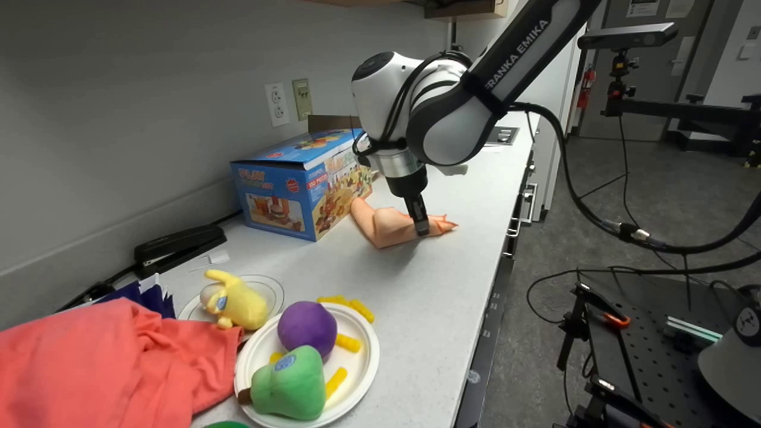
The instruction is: Fold the towel
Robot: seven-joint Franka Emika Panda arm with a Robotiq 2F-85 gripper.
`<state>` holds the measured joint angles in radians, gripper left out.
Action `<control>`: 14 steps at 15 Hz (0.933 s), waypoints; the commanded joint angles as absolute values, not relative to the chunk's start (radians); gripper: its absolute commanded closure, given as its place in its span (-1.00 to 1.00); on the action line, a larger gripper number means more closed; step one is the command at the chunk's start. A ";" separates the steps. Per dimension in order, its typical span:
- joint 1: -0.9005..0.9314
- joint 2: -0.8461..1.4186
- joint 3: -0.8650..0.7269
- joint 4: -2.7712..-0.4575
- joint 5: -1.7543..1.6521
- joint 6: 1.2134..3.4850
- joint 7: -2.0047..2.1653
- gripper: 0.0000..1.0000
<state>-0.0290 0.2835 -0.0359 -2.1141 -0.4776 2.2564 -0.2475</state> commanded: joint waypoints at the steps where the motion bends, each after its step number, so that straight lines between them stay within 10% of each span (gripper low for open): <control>1: -0.033 0.275 -0.036 -2.080 -0.450 2.240 -0.273 0.98; 14: -0.042 0.403 -0.094 -1.823 -0.356 2.257 0.003 0.98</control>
